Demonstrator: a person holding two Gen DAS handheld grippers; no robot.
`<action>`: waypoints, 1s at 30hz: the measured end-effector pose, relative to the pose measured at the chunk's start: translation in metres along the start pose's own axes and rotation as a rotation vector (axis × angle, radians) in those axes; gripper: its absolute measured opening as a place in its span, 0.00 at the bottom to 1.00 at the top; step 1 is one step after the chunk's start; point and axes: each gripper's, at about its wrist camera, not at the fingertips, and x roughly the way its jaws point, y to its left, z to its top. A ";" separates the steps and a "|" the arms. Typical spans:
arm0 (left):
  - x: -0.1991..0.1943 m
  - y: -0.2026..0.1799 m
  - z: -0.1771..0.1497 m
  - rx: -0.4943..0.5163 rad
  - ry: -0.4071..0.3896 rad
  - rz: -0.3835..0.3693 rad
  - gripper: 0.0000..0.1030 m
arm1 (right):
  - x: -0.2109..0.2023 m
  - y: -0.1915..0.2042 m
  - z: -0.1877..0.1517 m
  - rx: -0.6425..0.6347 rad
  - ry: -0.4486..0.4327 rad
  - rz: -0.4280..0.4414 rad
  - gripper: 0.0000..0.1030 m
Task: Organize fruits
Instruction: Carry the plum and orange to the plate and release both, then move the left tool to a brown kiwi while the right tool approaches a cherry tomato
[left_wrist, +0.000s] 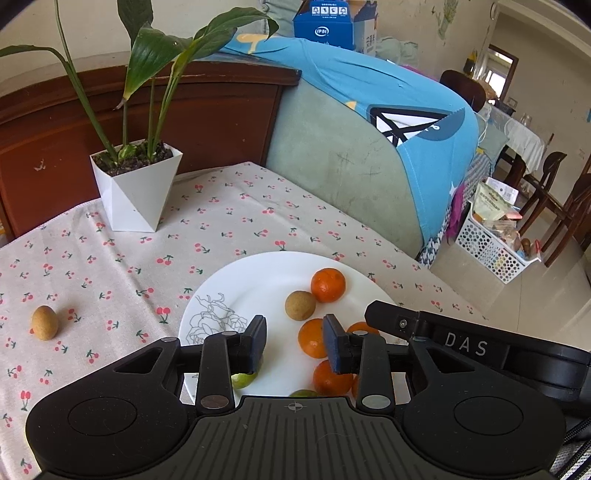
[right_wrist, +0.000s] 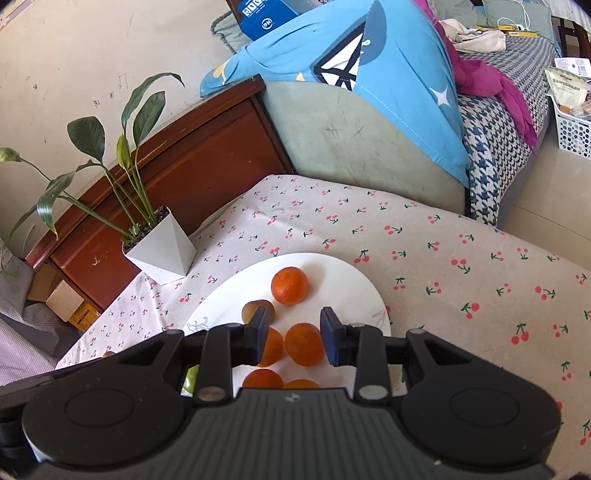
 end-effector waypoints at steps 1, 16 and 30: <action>-0.001 0.001 0.000 -0.003 -0.001 0.006 0.36 | 0.001 0.001 0.000 0.000 0.001 0.001 0.35; -0.009 0.010 0.001 -0.022 0.037 0.134 0.56 | 0.003 0.010 -0.003 -0.024 0.020 0.001 0.40; -0.042 0.037 0.003 -0.027 0.033 0.251 0.59 | -0.009 0.053 -0.013 -0.181 0.001 0.062 0.49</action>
